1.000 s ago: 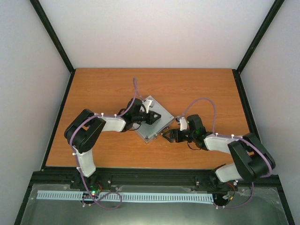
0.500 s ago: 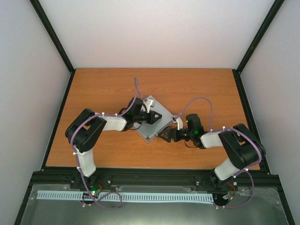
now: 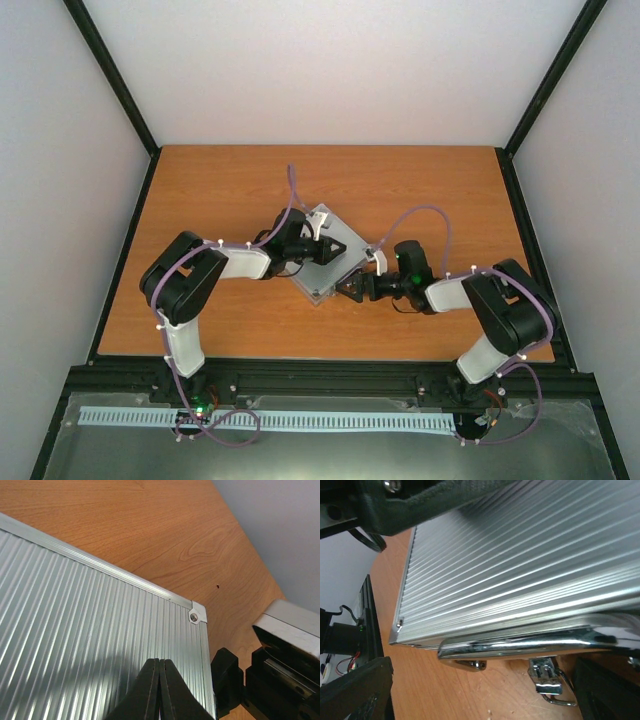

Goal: Pack up texas hold em set

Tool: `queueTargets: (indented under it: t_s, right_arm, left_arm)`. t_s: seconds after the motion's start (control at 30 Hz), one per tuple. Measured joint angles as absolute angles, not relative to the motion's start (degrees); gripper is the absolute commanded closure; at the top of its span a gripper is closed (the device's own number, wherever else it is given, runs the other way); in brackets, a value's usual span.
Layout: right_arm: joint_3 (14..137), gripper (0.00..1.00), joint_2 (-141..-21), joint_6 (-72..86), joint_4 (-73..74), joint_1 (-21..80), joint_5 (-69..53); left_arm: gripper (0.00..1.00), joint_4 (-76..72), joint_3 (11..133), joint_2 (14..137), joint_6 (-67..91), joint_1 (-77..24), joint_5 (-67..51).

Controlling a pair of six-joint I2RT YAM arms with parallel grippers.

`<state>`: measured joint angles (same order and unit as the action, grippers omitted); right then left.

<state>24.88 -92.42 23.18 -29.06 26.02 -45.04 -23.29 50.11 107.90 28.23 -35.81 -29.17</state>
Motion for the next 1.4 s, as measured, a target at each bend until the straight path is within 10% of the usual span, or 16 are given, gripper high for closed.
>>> queueTargets:
  t_s: [1.4]
  right_arm:
    - [30.9, 0.0, -84.9, 33.8, -15.9, 28.0, -43.9]
  left_arm:
    - [0.99, -23.3, 50.2, 107.9, 28.1, -35.8, -29.2]
